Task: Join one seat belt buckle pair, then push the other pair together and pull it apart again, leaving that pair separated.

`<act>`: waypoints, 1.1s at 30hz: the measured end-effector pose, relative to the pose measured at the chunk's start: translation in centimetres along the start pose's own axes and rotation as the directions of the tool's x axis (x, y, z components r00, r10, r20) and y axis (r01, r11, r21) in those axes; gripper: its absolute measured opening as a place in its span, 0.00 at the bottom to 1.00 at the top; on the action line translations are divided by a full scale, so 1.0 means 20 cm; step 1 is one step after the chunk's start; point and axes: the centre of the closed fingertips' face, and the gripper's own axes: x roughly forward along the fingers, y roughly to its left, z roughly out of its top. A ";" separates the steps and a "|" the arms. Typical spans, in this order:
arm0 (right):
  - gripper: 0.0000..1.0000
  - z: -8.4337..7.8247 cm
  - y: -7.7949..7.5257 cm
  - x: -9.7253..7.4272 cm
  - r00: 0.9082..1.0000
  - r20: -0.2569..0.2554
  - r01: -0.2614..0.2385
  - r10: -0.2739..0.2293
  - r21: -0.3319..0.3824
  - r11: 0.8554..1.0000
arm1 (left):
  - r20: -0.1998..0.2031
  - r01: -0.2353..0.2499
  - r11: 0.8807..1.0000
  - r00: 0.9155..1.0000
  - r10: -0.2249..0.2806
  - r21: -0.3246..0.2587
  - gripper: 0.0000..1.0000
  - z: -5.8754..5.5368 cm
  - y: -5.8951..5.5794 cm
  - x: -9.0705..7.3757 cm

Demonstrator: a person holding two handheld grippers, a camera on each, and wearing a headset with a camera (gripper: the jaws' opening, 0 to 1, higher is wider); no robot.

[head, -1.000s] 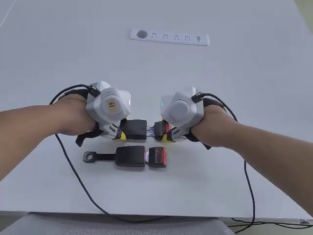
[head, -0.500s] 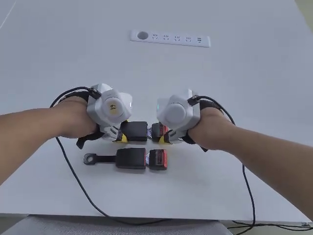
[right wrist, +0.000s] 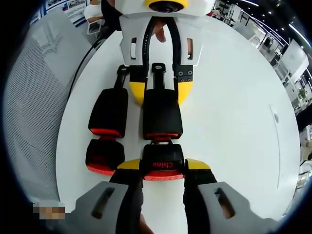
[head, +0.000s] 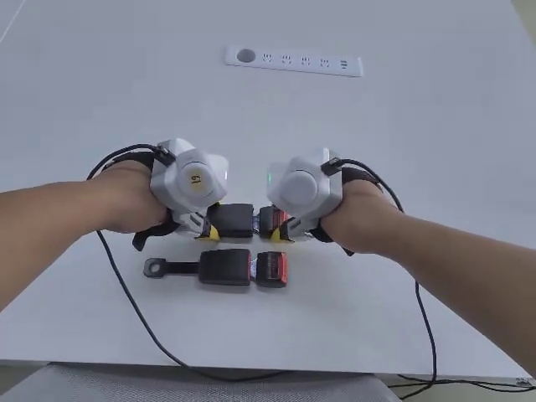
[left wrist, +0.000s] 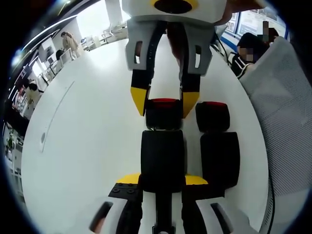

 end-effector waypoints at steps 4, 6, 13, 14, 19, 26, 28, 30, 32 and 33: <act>0.29 0.00 0.00 0.00 1.000 0.002 -0.001 0.001 0.000 1.000 | -0.003 0.001 1.000 1.000 -0.001 -0.001 0.30 0.00 0.00 0.00; 0.29 0.00 0.00 0.00 1.000 0.001 -0.001 0.001 -0.001 1.000 | -0.004 0.001 1.000 1.000 -0.001 -0.001 0.30 0.00 0.00 0.00; 0.29 0.00 0.00 0.00 1.000 -0.001 0.003 -0.003 -0.002 1.000 | -0.004 0.001 1.000 1.000 -0.001 -0.003 0.30 0.00 -0.01 -0.01; 0.29 0.00 0.00 0.00 1.000 -0.002 0.003 -0.003 -0.001 1.000 | -0.004 0.000 1.000 1.000 0.000 -0.004 0.30 0.00 -0.01 -0.01; 0.29 0.00 0.00 0.00 1.000 -0.003 0.000 0.000 0.001 1.000 | -0.002 -0.002 1.000 1.000 0.002 -0.007 0.30 0.00 -0.01 -0.01; 0.29 0.00 0.00 0.00 1.000 0.003 -0.002 0.002 0.011 1.000 | -0.005 0.004 1.000 1.000 -0.004 -0.006 0.30 0.00 0.00 -0.01; 0.30 -0.01 0.00 -0.01 1.000 0.004 -0.004 0.004 0.013 1.000 | -0.003 0.003 1.000 1.000 -0.003 -0.012 0.30 0.00 0.00 -0.01; 0.30 -0.02 0.00 -0.01 1.000 -0.002 -0.005 0.005 0.016 1.000 | -0.007 0.001 1.000 1.000 -0.001 -0.018 0.30 0.00 0.00 -0.01; 0.30 -0.03 0.00 -0.02 1.000 -0.003 -0.005 0.005 0.015 1.000 | -0.010 0.000 1.000 1.000 -0.001 -0.020 0.30 0.00 0.00 -0.01; 0.30 -0.05 0.00 -0.03 1.000 -0.003 -0.005 0.005 0.022 1.000 | -0.012 0.000 1.000 1.000 0.000 -0.020 0.30 0.00 0.00 -0.01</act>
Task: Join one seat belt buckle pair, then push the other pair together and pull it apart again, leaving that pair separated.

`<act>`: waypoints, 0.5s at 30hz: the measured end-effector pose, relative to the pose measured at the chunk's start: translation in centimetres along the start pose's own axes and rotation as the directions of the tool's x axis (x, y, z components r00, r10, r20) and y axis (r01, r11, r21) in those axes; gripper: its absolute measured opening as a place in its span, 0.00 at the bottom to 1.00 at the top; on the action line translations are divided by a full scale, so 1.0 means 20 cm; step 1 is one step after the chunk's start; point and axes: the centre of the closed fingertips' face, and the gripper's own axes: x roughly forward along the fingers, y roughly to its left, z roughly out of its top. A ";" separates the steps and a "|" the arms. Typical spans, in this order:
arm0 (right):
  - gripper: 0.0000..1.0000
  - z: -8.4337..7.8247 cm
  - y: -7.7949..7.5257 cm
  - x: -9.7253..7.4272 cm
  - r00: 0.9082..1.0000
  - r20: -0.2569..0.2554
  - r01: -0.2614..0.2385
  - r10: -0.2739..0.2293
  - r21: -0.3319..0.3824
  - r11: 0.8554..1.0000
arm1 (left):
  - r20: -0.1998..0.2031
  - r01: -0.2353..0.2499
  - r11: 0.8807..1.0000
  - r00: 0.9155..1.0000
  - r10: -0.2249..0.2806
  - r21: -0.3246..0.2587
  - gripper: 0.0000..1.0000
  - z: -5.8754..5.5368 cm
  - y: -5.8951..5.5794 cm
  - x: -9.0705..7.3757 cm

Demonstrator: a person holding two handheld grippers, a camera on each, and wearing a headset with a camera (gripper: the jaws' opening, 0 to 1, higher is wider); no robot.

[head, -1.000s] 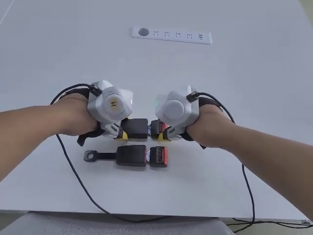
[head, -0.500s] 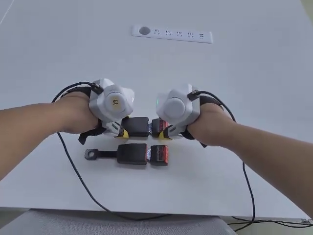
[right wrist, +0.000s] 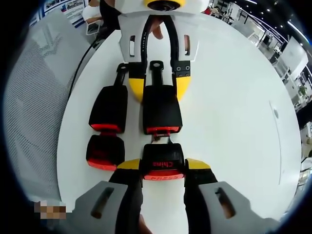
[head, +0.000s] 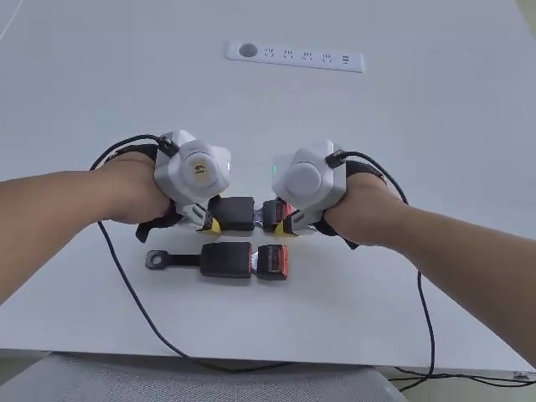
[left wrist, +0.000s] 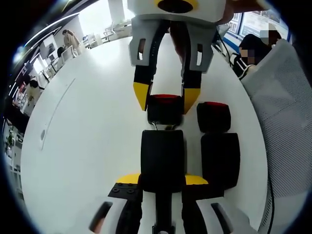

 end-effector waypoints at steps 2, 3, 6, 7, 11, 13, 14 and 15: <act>0.30 -0.02 0.00 0.00 1.000 -0.003 0.000 0.000 0.002 1.000 | -0.001 0.000 1.000 1.000 0.000 0.004 0.30 0.00 0.00 0.00; 0.30 -0.02 0.00 -0.01 1.000 -0.006 0.002 -0.002 0.000 1.000 | 0.000 0.001 1.000 1.000 -0.001 0.003 0.30 0.00 0.00 0.00; 0.30 -0.03 0.00 -0.01 1.000 0.007 0.000 0.000 0.006 1.000 | 0.007 0.002 1.000 1.000 -0.002 -0.005 0.30 0.00 0.00 0.00; 0.30 -0.04 0.01 0.00 1.000 0.005 -0.001 0.001 0.010 1.000 | 0.009 0.003 1.000 1.000 -0.003 -0.007 0.30 0.00 0.00 0.00; 0.31 -0.04 0.00 0.00 1.000 0.027 -0.002 0.002 0.025 1.000 | 0.010 0.000 1.000 1.000 0.000 -0.007 0.30 0.00 0.00 0.00; 0.31 -0.04 0.01 -0.01 0.999 0.033 -0.002 0.001 0.023 1.000 | 0.011 0.000 1.000 1.000 0.000 -0.002 0.30 0.00 0.00 0.00; 0.31 -0.04 0.01 -0.01 0.999 0.037 0.000 -0.001 0.021 1.000 | 0.011 0.000 1.000 1.000 0.000 -0.002 0.30 0.00 0.00 0.00; 0.31 -0.05 0.01 -0.01 0.999 0.037 0.002 -0.003 0.021 1.000 | 0.011 -0.001 1.000 1.000 0.001 -0.001 0.30 0.00 0.00 0.00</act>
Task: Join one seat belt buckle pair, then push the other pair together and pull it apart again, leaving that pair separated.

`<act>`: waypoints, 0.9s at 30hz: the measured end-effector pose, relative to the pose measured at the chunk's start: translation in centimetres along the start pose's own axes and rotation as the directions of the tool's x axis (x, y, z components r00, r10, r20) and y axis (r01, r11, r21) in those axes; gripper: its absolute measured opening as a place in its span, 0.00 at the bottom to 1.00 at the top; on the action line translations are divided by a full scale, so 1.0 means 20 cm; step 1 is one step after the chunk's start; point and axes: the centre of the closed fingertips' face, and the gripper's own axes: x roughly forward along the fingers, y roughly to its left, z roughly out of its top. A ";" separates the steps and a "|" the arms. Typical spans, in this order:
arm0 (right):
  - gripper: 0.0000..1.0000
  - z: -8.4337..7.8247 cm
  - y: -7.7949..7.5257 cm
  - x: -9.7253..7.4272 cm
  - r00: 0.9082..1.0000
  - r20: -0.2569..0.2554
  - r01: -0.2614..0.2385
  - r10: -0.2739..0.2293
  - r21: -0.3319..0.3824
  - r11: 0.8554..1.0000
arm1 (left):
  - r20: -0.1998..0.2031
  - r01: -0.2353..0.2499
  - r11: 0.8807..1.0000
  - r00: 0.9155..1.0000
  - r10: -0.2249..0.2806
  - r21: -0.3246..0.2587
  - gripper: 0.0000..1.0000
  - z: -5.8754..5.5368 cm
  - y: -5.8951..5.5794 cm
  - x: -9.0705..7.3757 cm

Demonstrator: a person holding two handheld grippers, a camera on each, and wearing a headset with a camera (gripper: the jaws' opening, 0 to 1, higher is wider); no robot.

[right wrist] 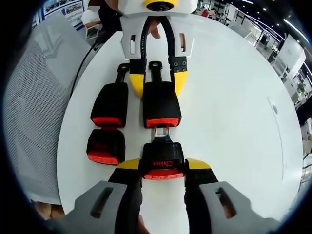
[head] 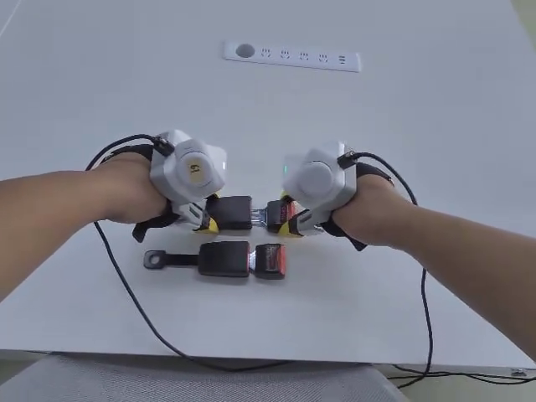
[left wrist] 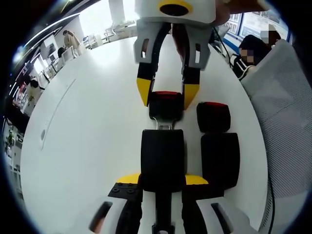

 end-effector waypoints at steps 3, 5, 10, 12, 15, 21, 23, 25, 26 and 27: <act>0.31 -0.02 0.00 -0.01 1.000 0.003 0.007 -0.007 0.008 1.000 | 0.004 -0.002 1.000 1.000 0.002 0.003 0.30 0.00 0.00 0.00; 0.31 -0.04 0.00 -0.01 1.000 0.004 0.011 -0.011 0.014 1.000 | 0.006 -0.001 1.000 1.000 0.001 0.004 0.30 0.00 0.00 0.00; 0.32 -0.10 0.00 -0.04 1.000 0.005 0.015 -0.015 0.035 0.999 | 0.001 -0.003 1.000 1.000 0.003 0.010 0.31 0.00 0.00 0.00; 0.32 -0.13 -0.01 -0.06 1.000 0.003 0.022 -0.022 0.042 0.999 | 0.002 -0.003 1.000 1.000 0.003 0.007 0.31 0.00 0.00 0.00; 0.32 -0.17 -0.01 -0.08 1.000 -0.001 0.023 -0.023 0.045 0.999 | 0.001 0.000 1.000 1.000 0.000 0.006 0.31 0.00 0.00 0.01; 0.32 -0.28 -0.01 -0.13 1.000 -0.017 0.027 -0.026 0.041 0.999 | -0.005 0.002 1.000 1.000 -0.002 0.021 0.31 0.01 -0.01 0.00; 0.32 -0.32 -0.01 -0.15 0.999 -0.019 0.027 -0.026 0.048 0.998 | 0.000 0.000 1.000 1.000 0.000 0.016 0.31 0.01 -0.01 0.00; 0.32 -0.35 -0.01 -0.17 0.999 -0.026 0.027 -0.026 0.053 0.998 | 0.002 0.000 1.000 1.000 0.000 0.014 0.31 0.01 -0.01 0.00; 0.32 -0.36 0.00 -0.18 0.999 -0.029 0.028 -0.026 0.056 0.998 | 0.002 0.002 1.000 1.000 -0.002 0.015 0.31 0.01 -0.01 0.00; 0.32 -0.38 -0.01 -0.19 0.999 -0.033 0.030 -0.028 0.058 0.998 | 0.000 0.003 1.000 1.000 -0.003 0.013 0.31 0.01 -0.01 0.00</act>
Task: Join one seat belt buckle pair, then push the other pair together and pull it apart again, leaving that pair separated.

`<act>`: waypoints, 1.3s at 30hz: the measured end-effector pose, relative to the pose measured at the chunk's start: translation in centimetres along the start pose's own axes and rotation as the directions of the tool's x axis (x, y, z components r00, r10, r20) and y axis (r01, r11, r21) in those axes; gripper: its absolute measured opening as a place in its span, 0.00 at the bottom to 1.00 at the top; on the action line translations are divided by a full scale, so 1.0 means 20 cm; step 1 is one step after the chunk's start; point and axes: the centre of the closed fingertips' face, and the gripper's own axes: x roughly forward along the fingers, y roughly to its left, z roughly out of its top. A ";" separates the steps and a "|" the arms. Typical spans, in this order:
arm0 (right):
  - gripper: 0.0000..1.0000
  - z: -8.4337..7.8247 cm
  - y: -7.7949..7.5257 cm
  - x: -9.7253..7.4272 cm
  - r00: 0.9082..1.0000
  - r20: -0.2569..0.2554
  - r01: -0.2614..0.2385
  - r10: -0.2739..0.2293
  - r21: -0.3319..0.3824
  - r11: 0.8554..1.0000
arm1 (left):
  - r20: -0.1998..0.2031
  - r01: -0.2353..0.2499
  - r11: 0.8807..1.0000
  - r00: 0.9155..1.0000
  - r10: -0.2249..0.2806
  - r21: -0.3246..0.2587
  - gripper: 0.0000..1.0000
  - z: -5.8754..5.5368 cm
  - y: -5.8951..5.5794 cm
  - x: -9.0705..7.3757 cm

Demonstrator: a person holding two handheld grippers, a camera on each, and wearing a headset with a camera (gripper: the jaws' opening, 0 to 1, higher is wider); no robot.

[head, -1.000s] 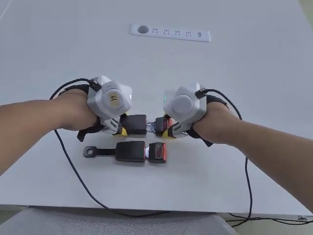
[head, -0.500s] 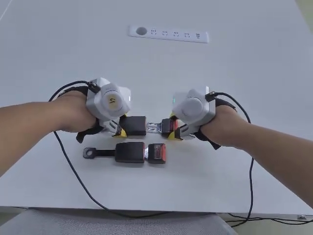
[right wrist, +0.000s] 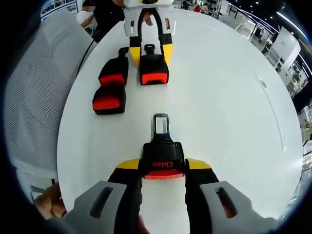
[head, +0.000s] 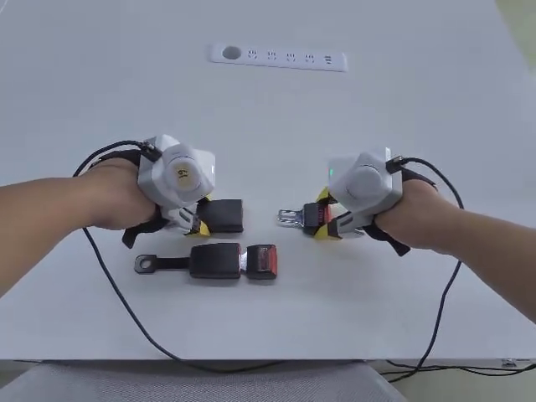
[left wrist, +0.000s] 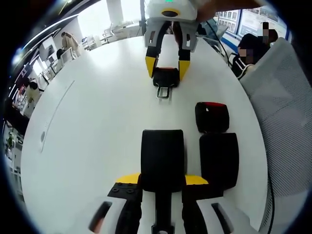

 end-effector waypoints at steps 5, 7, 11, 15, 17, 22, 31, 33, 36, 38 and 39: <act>0.32 -0.06 0.01 -0.04 1.000 -0.019 0.000 0.000 0.008 1.000 | -0.003 0.004 1.000 1.000 -0.004 0.008 0.31 0.00 0.00 0.00; 0.32 -0.08 0.02 -0.06 1.000 -0.021 -0.004 0.004 0.016 1.000 | -0.002 0.001 1.000 1.000 -0.001 0.007 0.31 0.00 0.00 0.00; 0.32 -0.12 0.02 -0.08 1.000 -0.029 -0.009 0.009 0.017 1.000 | 0.002 -0.006 1.000 1.000 0.006 0.000 0.31 0.00 0.00 0.00; 0.32 -0.13 0.02 -0.08 0.999 -0.037 -0.003 0.003 0.001 1.000 | -0.006 -0.006 1.000 1.000 0.006 0.007 0.31 0.00 0.00 0.00; 0.33 -0.13 0.02 -0.08 0.999 -0.042 -0.002 0.002 -0.003 1.000 | -0.006 -0.007 1.000 1.000 0.007 0.006 0.31 0.00 0.00 0.00; 0.33 -0.13 0.02 -0.08 0.999 -0.047 0.003 -0.003 -0.011 1.000 | -0.011 -0.013 1.000 1.000 0.013 0.008 0.32 0.00 0.00 0.00; 0.45 -0.13 -0.03 -0.08 0.998 -0.041 0.053 -0.053 -0.002 0.999 | -0.014 -0.020 1.000 1.000 0.020 0.000 0.32 0.00 0.01 0.00; 0.45 -0.12 -0.03 -0.08 0.998 -0.039 0.053 -0.053 -0.002 0.999 | -0.013 -0.022 1.000 1.000 0.021 -0.006 0.33 0.00 0.01 0.00; 0.46 -0.12 -0.03 -0.08 0.998 -0.034 0.057 -0.057 0.006 0.998 | -0.012 -0.034 0.999 0.999 0.033 -0.021 0.34 0.00 0.01 -0.01; 0.46 -0.11 -0.02 -0.09 0.998 -0.027 0.057 -0.057 0.015 0.998 | -0.014 -0.038 0.999 0.999 0.038 -0.027 0.36 0.00 0.02 -0.01; 0.46 -0.10 -0.02 -0.09 0.998 -0.019 0.063 -0.063 0.021 0.998 | -0.017 -0.033 0.999 0.999 0.032 -0.018 0.37 -0.01 0.01 -0.01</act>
